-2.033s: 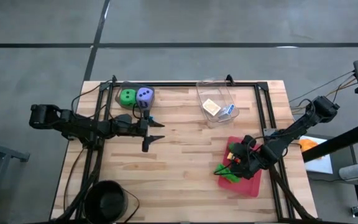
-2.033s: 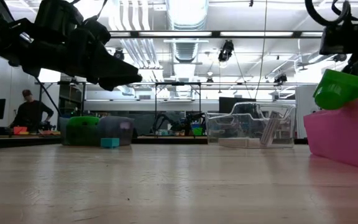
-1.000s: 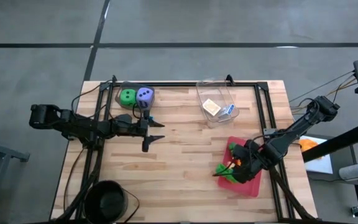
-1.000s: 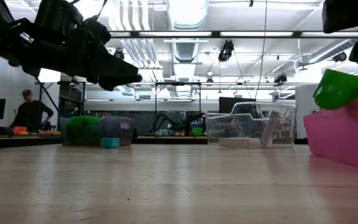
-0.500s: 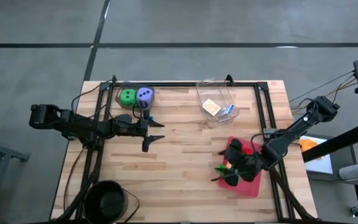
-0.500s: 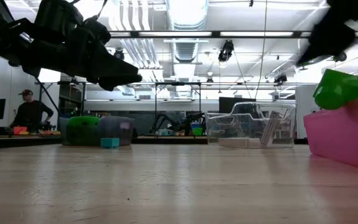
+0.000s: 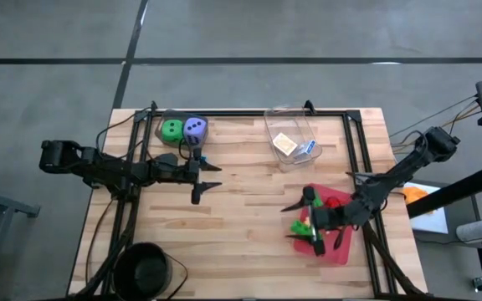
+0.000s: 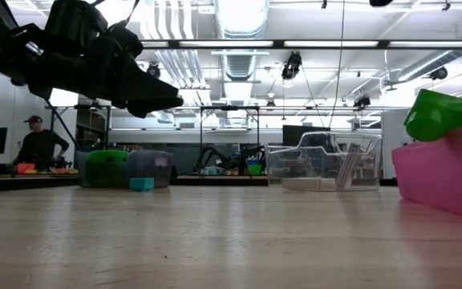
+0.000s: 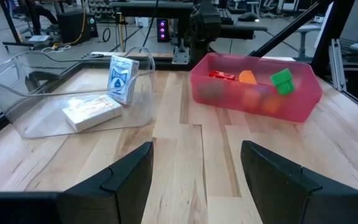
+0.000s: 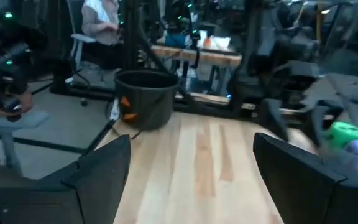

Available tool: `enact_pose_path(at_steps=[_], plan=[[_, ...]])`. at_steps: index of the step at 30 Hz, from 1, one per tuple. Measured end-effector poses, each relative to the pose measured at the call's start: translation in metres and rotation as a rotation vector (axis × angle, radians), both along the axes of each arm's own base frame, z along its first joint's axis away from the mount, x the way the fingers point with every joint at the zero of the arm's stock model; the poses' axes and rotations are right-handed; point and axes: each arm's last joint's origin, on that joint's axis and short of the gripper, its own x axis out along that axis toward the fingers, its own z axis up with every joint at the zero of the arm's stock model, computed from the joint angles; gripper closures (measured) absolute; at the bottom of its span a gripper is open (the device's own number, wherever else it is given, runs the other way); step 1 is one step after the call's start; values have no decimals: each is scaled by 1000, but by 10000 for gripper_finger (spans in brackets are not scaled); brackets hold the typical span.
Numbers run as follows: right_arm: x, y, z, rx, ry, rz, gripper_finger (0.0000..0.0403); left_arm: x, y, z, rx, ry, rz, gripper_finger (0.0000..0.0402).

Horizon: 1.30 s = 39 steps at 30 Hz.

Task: Pick & Place Toys
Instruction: Put the blue game piece into the pink bin

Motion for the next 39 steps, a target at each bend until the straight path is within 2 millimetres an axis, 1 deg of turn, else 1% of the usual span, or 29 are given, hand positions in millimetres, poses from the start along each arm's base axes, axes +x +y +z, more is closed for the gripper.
enact_pose_path(at_steps=[4, 8, 11, 13, 15, 19, 22, 25, 29, 34, 39], plan=[[-16, -18, -10, 9, -26, -23, 67, 0, 0, 0, -2, 4, 0, 156], [-36, -39, -28, 48, -50, -48, 67, 0, 0, -2, -30, 24, 7, 156], [-48, -52, -44, 93, -49, -77, 67, 1, 0, -4, -74, 75, 21, 156], [-54, -58, -52, 127, -48, -91, 67, 4, 2, -5, -116, 141, 72, 156], [-58, -62, -57, 154, -51, -97, 67, 7, 5, -5, -134, 229, 179, 156], [-62, -64, -62, 163, -48, -99, 67, 10, 11, -1, -158, 363, 452, 156], [-61, -64, -64, 156, -39, -99, 67, 10, 16, 4, -205, 439, 584, 156], [-60, -63, -66, 143, -23, -100, 67, 14, 17, 10, -238, 460, 619, 156], [-58, -62, -68, 135, -12, -101, 67, 23, 18, 9, -247, 478, 619, 156], [-57, -62, -68, 137, -17, -104, 67, 35, 20, -3, -268, 580, 659, 156], [-57, -62, -67, 141, -22, -107, 67, 46, 30, -15, -255, 699, 743, 156]])
